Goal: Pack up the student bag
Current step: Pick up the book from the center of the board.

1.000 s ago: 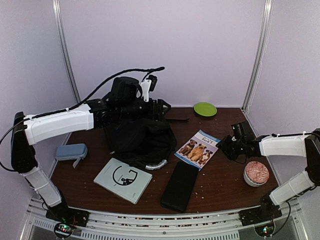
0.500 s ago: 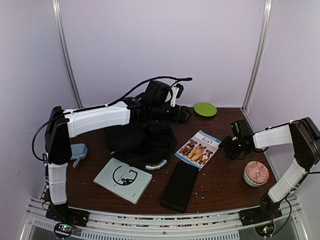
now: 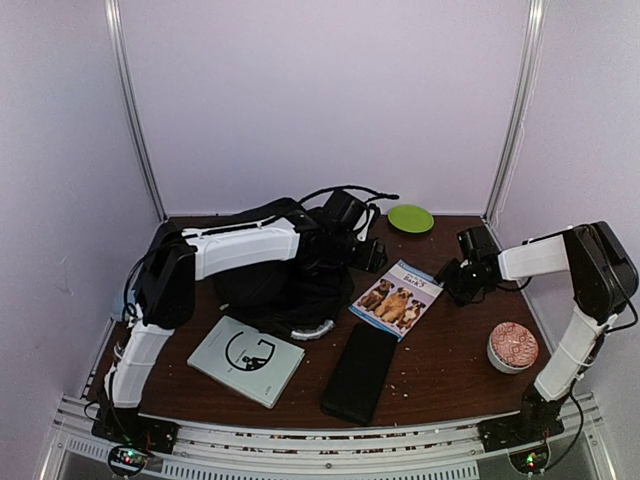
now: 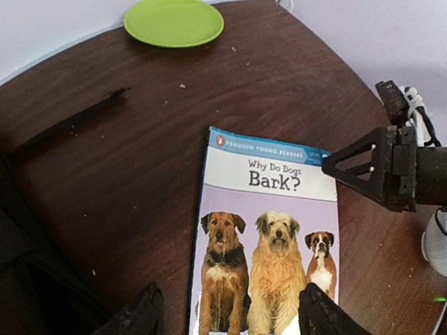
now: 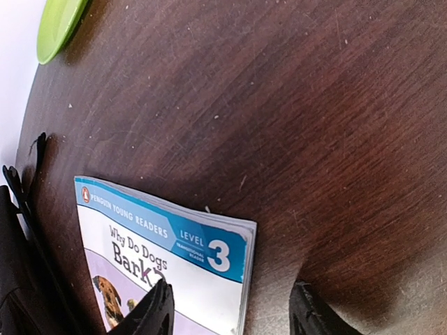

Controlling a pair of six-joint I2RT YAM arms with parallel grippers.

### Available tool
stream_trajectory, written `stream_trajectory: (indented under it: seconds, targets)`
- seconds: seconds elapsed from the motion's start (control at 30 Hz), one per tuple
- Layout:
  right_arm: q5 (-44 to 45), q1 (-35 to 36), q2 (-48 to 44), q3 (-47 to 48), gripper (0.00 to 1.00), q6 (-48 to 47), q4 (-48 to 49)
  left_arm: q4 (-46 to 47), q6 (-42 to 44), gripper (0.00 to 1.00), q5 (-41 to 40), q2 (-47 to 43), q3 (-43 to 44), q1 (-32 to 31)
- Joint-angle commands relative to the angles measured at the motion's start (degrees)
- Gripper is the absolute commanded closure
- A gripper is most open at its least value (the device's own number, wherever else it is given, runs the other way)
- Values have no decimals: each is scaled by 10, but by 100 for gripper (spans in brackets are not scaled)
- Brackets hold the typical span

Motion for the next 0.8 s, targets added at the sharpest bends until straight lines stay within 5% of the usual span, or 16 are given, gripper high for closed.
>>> stream_trajectory:
  seconds: [0.0,0.77]
  targets:
    - [-23,-3,13,1,44,1,-9,-33,-28,33,-3,26,34,20]
    - [-90,16,-41,-83,44,22,21,-103,-57,31,101,159,127,27]
